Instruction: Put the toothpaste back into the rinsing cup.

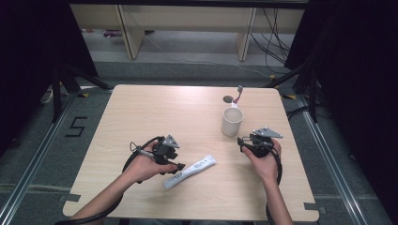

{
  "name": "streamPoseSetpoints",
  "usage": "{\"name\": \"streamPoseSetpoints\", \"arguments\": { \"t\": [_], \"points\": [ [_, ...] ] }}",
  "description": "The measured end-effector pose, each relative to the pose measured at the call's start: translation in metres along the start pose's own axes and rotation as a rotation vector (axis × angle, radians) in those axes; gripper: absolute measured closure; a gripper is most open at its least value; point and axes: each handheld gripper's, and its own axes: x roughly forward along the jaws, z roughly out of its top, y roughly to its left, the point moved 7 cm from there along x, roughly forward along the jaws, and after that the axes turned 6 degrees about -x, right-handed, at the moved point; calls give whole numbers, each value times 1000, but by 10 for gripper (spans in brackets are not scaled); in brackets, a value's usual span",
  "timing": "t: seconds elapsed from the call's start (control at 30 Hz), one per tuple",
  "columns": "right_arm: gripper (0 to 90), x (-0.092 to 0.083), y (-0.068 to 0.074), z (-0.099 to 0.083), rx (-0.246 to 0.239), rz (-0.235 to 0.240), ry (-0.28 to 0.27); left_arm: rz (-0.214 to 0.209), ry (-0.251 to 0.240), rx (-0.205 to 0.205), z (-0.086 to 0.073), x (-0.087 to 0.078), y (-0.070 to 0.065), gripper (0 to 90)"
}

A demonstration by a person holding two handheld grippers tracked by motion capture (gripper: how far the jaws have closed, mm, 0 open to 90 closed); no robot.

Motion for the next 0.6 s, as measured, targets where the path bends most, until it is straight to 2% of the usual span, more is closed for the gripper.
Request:
{"name": "streamPoseSetpoints", "arguments": {
  "t": [0.03,0.17,0.2,0.23,0.27,0.5,0.53,0.6],
  "points": [
    [412,0,0,0,1,4,0,-9,27,-10,0,2,-1,466],
    [412,-2,0,-1,-2,2,17,-13,78,-31,3,7,-6,478],
    [411,-2,0,0,-2,1,17,-12,108,-10,4,8,-7,482],
    [412,-3,-1,0,-4,-3,18,-13,120,-15,4,9,-8,493],
    [412,-3,-1,0,-3,-4,18,-15,150,19,5,9,-7,497],
    [411,-2,-1,-1,9,8,13,-23,269,53,8,18,-15,501],
    [411,-2,0,-1,26,-9,12,-23,278,59,8,20,-15,502],
    [410,-1,-2,-1,-7,-10,4,-27,292,53,9,24,-16,504]
  ]
}}
